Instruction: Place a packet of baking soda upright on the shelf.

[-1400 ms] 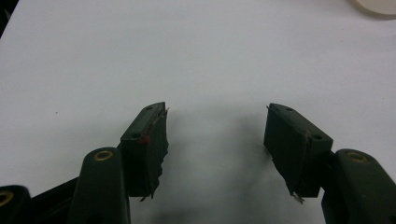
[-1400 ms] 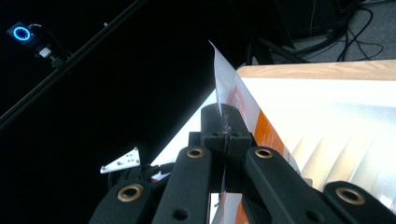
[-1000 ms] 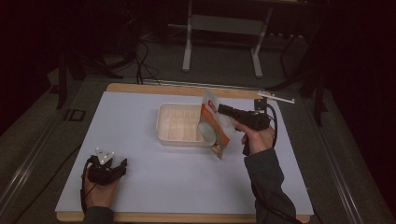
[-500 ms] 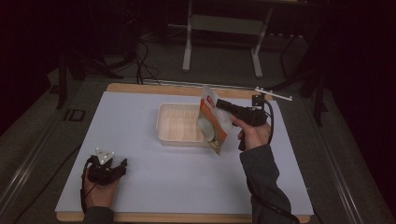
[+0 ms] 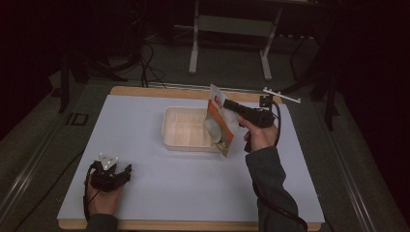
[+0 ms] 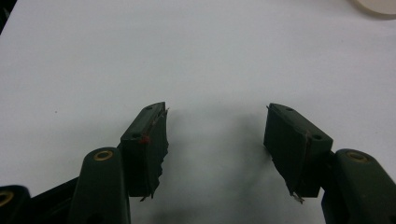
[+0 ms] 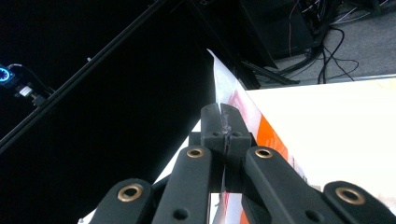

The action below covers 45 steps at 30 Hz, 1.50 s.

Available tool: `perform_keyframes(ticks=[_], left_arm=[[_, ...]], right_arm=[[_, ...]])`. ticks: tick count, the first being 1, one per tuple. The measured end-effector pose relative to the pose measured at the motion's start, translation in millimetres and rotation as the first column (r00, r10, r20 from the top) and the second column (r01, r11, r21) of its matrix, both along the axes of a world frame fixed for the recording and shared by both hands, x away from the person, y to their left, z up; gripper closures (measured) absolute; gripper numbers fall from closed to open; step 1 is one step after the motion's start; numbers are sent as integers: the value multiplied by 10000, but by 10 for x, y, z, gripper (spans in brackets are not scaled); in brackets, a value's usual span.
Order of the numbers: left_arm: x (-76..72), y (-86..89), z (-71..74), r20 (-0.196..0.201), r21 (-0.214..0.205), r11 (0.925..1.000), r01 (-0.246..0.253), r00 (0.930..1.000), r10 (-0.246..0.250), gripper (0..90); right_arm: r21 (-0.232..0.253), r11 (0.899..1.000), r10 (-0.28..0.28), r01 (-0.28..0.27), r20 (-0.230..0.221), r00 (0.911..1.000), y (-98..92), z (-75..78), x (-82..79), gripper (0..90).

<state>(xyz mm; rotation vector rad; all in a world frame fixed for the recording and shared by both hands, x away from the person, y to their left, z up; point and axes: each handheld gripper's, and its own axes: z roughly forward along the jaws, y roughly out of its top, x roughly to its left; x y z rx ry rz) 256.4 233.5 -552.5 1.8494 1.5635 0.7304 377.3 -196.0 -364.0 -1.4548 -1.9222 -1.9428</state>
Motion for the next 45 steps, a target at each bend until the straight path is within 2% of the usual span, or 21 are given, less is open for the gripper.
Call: perform_keyframes(ticks=[13,25,35,45], left_arm=[[1,-1,-1,7,-13,10000,-5,10000,5,393],[2,-1,-2,-4,-14,10000,10,10000,-10,392],[3,-1,-2,-12,-17,10000,26,10000,-26,392],[3,1,-2,-9,-49,10000,35,10000,-35,391]], right_arm=[[135,9989,-445,445,3,9990,8,-23,75,900],[161,9955,-936,933,193,9954,-18,69,131,900],[91,9872,-1592,1590,278,9869,-54,56,194,900],[195,9821,-1876,1873,149,9821,-64,-17,263,900]])
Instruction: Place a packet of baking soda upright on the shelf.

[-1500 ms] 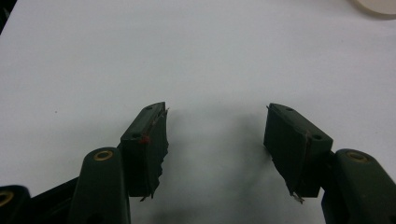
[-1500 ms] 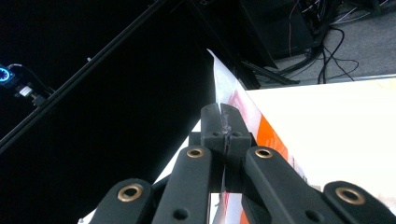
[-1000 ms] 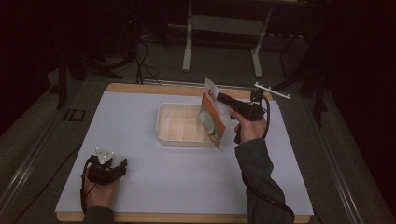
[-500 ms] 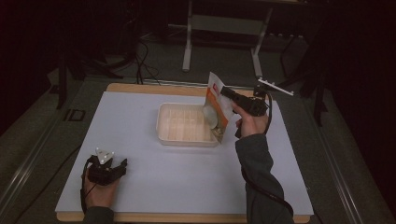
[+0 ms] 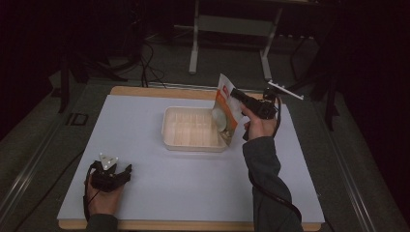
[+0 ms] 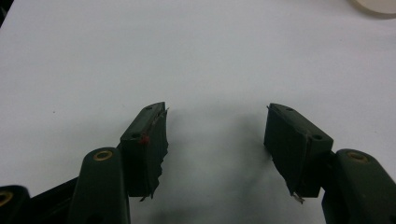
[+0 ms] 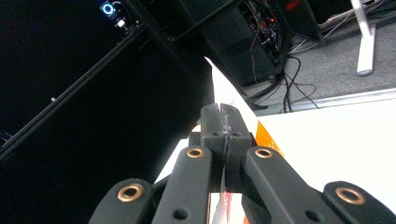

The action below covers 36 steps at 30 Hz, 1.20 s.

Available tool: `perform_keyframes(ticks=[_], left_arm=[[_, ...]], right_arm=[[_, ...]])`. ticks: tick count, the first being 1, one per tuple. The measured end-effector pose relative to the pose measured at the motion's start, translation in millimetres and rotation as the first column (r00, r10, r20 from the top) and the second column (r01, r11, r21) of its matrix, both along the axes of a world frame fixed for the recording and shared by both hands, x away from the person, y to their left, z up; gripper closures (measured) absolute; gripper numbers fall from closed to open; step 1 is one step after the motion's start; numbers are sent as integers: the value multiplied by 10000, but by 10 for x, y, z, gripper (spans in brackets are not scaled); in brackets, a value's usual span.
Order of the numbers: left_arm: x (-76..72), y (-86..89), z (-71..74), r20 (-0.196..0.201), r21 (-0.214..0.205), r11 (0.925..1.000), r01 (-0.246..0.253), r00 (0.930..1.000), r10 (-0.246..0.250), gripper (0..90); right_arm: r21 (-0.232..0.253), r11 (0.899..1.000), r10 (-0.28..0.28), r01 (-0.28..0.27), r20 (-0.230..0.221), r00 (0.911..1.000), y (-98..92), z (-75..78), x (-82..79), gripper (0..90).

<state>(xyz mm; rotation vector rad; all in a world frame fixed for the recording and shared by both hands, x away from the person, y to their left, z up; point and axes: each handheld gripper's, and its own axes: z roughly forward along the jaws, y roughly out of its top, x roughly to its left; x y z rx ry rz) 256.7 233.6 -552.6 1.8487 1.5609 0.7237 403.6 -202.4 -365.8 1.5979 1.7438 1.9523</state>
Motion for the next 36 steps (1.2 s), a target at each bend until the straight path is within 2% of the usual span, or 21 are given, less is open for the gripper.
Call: perform_keyframes(ticks=[7,14,20,26,28,36], left_arm=[[-1,1,1,6,-6,10000,6,10000,-6,391],[-3,1,1,17,-38,10000,-4,10000,4,390],[-4,5,3,10,-41,10000,3,10000,-3,390],[-4,5,3,3,-38,10000,3,10000,-3,390],[-3,3,2,6,-25,10000,10,10000,-10,390],[-5,4,3,13,-24,10000,12,10000,-12,390]], right_arm=[[-3,9989,-466,467,148,9988,12,-20,34,900],[-7,9942,-1070,1071,271,9939,11,-81,68,900],[108,9830,-1836,1833,333,9824,-1,-144,63,900],[181,9729,-2313,2306,542,9714,13,-186,33,900],[80,9690,-2468,2468,652,9669,22,-194,18,900],[-402,9638,-2602,2637,765,9625,66,-254,3,900]])
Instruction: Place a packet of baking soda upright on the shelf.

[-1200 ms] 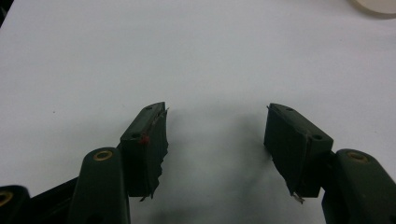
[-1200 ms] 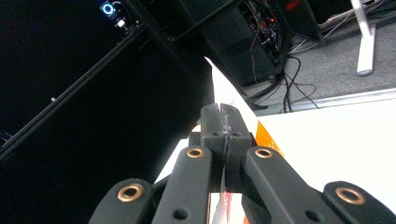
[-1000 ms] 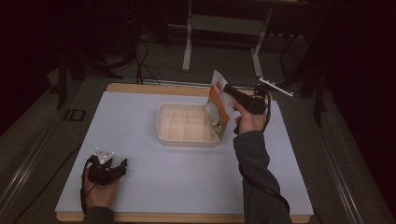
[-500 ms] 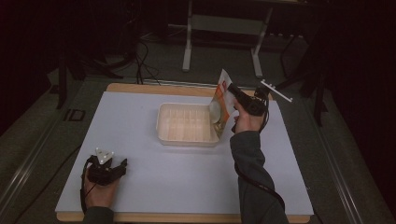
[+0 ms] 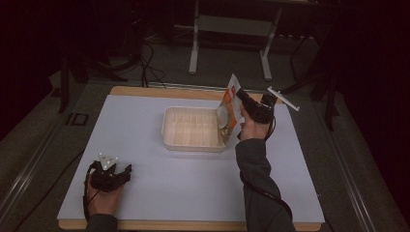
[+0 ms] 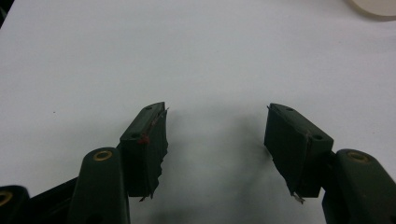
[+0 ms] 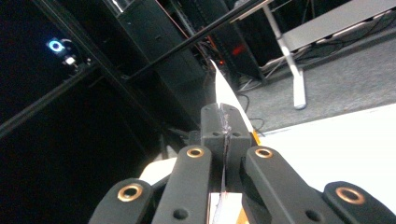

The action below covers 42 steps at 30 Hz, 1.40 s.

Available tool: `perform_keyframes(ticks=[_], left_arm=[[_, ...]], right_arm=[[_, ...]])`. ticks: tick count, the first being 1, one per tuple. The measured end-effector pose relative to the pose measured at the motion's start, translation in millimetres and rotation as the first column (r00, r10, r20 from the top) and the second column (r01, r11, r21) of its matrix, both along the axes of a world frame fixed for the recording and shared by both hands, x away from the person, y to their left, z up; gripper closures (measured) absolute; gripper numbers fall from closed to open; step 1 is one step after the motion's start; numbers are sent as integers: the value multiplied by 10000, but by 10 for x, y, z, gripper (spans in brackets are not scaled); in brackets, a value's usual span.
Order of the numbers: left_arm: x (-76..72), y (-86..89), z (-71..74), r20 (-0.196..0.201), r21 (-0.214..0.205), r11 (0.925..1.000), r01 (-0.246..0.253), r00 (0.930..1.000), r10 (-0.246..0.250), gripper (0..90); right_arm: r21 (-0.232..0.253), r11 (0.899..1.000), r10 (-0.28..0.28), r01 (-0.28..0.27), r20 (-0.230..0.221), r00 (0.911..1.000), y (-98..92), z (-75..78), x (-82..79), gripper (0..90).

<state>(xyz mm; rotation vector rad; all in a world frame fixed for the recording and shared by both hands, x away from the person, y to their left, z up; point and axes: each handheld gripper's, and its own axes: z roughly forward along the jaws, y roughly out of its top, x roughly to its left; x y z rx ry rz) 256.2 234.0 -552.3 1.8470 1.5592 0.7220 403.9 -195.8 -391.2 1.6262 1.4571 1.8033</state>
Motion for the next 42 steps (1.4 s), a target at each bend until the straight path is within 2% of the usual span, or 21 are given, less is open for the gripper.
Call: perform_keyframes(ticks=[4,7,15,19,29,33,37,40,42], left_arm=[[0,1,0,1,-8,10000,-3,10000,3,388],[1,-2,-1,7,-5,10000,-9,10000,9,388],[1,-2,-1,-11,15,10000,-4,10000,4,388],[1,-2,-1,-12,30,10000,-9,10000,9,388],[1,-2,-1,-11,26,10000,-3,10000,3,388],[2,0,-1,-22,-5,10000,-4,10000,4,387],[2,1,0,-22,-5,10000,7,10000,-7,387],[-1,0,1,1,6,10000,17,10000,-17,387],[-3,0,2,19,-12,10000,14,10000,-14,387]], right_arm=[[-264,9997,-18,17,-40,10000,13,-20,-15,900],[-752,9971,-95,89,-74,9999,50,-31,-42,900],[-1277,9918,-92,79,-97,9999,77,-55,-70,900],[-1846,9827,-146,134,-54,9999,95,-50,-98,900],[-1912,9810,-313,322,76,9995,95,-79,-107,900],[-1799,9830,-286,363,449,9986,106,-52,-52,900],[-1699,9846,-234,421,1104,9936,126,-34,-54,900],[-2108,9768,-103,382,1317,9912,189,-83,-84,900],[-2155,9760,-41,328,1324,9912,209,-166,-97,900]])
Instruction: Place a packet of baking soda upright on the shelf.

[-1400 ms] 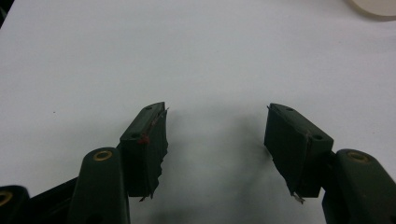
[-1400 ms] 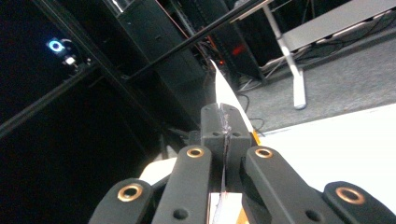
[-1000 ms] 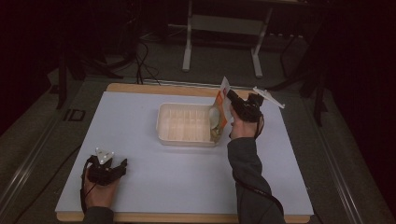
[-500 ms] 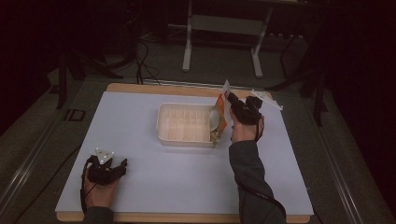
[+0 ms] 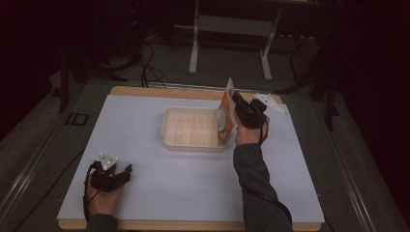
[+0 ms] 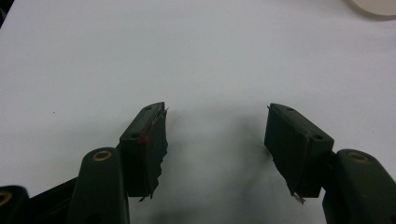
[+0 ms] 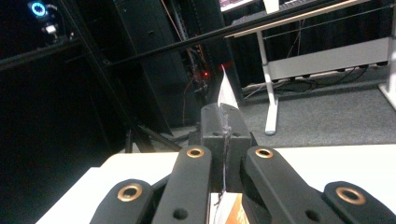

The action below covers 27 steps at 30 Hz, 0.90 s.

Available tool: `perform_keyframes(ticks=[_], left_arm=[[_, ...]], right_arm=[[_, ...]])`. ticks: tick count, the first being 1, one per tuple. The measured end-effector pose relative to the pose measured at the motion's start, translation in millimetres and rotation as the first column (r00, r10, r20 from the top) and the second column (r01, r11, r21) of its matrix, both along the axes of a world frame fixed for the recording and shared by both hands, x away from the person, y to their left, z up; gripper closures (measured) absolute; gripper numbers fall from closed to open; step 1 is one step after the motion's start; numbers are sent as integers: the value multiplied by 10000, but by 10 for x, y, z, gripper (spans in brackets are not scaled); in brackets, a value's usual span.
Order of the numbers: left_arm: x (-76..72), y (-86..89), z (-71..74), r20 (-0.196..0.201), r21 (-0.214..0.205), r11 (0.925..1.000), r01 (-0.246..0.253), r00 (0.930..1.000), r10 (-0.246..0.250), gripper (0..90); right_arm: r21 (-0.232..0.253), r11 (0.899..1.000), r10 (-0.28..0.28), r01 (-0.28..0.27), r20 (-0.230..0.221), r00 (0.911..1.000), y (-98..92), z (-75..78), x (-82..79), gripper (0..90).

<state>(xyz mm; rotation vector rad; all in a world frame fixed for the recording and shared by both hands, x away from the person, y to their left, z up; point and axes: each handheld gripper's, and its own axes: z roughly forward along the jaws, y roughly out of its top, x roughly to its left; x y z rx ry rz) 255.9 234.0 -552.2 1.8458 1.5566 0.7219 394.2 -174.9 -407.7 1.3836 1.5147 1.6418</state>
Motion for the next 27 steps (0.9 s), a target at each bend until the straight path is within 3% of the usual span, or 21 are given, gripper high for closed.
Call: perform_keyframes(ticks=[7,11,20,27], left_arm=[[4,-2,-2,-29,24,10000,-9,10000,9,387],[3,-4,-4,-8,21,10000,-14,10000,14,387],[0,1,-2,7,-20,10000,-13,10000,13,387],[1,4,-2,-10,-33,10000,-8,10000,8,387]], right_arm=[[-93,10000,-31,25,-688,9976,-10,-210,-5,900],[-490,9988,-5,-38,-872,9962,12,-180,-13,900],[-870,9962,-57,-65,-1386,9903,63,-115,61,900],[-981,9951,-65,-151,-2165,9763,14,-93,157,896]])
